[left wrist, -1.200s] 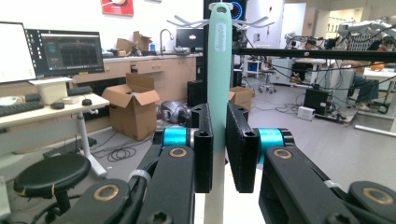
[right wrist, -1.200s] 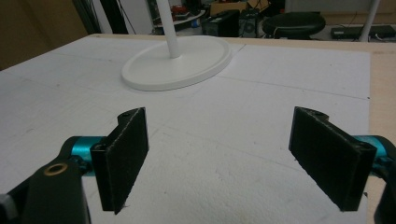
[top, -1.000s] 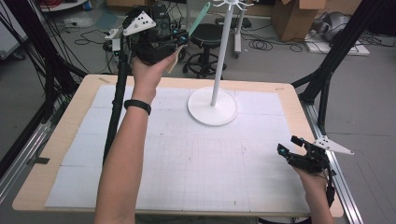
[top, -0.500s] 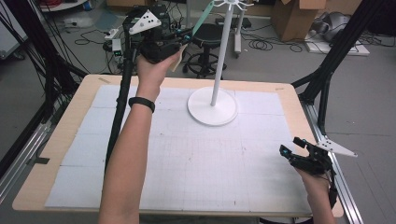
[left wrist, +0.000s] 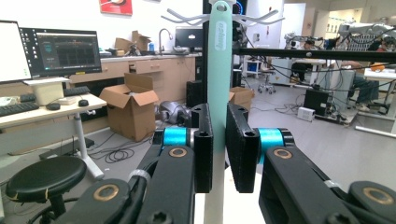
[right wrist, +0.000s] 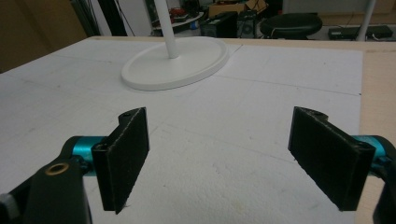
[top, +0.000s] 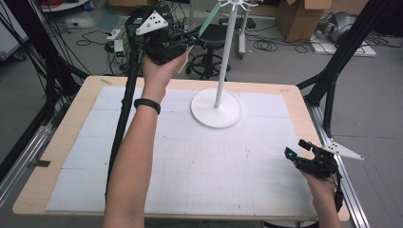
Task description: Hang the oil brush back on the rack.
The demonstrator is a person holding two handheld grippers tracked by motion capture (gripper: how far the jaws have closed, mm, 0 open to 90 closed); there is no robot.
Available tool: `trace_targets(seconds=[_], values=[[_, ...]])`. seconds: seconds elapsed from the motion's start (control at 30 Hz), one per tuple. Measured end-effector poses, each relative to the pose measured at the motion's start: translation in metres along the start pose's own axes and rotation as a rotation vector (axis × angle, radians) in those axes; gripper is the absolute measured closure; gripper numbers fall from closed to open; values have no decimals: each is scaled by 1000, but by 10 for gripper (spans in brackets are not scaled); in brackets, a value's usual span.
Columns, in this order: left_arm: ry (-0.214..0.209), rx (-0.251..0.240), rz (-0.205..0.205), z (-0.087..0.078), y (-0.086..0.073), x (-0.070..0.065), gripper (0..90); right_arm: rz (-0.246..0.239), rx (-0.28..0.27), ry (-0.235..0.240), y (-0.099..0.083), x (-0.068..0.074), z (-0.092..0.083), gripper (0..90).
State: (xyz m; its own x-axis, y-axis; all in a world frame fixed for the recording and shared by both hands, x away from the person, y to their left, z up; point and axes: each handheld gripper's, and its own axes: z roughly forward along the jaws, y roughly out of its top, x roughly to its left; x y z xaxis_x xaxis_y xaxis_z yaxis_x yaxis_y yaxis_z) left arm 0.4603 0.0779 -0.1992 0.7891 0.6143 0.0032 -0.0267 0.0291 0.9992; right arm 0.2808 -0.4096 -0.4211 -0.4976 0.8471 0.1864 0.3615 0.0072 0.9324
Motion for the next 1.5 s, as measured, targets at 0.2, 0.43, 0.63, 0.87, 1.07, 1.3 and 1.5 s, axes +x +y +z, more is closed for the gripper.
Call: trace_targets(seconds=[0.2,0.43,0.63,0.87,1.07,1.3,1.5], values=[[-7,6,2,9,-2,-6,815,3,-1,0,0,0,0,197],[14,53,29,15,-6,-11,799,2,-4,0,0,0,0,197],[32,110,33,16,-8,-12,554,7,-3,-1,0,-1,-1,197],[22,179,58,-3,-21,-15,354,3,0,-1,0,-1,-1,197],[24,265,84,-34,-38,-18,258,-4,2,-1,0,1,0,198],[43,285,93,-82,-60,-16,238,-10,14,2,0,3,3,198],[50,291,102,-127,-79,-14,225,-20,27,4,0,6,7,198]])
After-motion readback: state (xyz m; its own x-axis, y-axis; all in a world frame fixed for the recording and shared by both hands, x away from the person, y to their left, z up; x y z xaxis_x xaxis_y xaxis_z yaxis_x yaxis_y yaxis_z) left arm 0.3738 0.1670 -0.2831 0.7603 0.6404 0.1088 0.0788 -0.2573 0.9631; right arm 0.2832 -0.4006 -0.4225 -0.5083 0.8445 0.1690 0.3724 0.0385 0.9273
